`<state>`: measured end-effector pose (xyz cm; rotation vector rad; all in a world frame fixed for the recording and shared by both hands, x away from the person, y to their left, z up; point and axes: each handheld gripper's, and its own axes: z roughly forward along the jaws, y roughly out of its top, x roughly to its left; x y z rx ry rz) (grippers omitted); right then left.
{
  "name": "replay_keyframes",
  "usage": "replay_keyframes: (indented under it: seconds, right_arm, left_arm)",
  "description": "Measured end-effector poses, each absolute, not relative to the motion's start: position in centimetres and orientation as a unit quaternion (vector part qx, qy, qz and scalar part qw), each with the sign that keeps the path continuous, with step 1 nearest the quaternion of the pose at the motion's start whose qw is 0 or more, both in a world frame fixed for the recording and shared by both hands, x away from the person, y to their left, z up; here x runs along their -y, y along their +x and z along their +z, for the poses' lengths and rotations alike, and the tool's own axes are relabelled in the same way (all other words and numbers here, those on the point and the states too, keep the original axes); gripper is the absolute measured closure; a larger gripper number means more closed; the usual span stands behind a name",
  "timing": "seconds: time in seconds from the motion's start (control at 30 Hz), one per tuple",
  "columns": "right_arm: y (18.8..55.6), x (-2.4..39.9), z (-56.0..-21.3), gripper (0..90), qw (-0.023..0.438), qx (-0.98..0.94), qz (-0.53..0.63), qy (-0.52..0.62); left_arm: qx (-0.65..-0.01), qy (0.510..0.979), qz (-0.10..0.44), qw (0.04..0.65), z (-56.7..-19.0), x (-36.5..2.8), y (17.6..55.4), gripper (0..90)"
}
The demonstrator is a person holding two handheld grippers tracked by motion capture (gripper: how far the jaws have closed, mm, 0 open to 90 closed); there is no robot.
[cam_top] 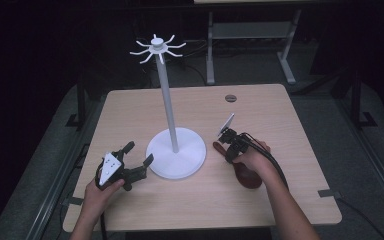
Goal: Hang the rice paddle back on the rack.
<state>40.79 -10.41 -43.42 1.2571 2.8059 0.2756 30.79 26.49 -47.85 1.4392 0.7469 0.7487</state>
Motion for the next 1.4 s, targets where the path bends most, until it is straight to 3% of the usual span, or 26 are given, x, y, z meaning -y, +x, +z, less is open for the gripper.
replay_keyframes:
  seconds: [0.77, 1.4]
  right_arm:
    - [40.8, 10.9, -43.6, 77.0, 0.022, -0.904, 0.086, 0.419]
    - [40.2, 15.0, -41.5, 77.0, 0.019, -0.866, 0.241, 0.438]
  left_arm:
    - [-0.327, 0.627, 0.324, 0.628, -47.9, -26.5, 30.8, 12.8]
    - [-0.326, 0.629, 0.325, 0.626, -47.9, -26.5, 30.8, 12.8]
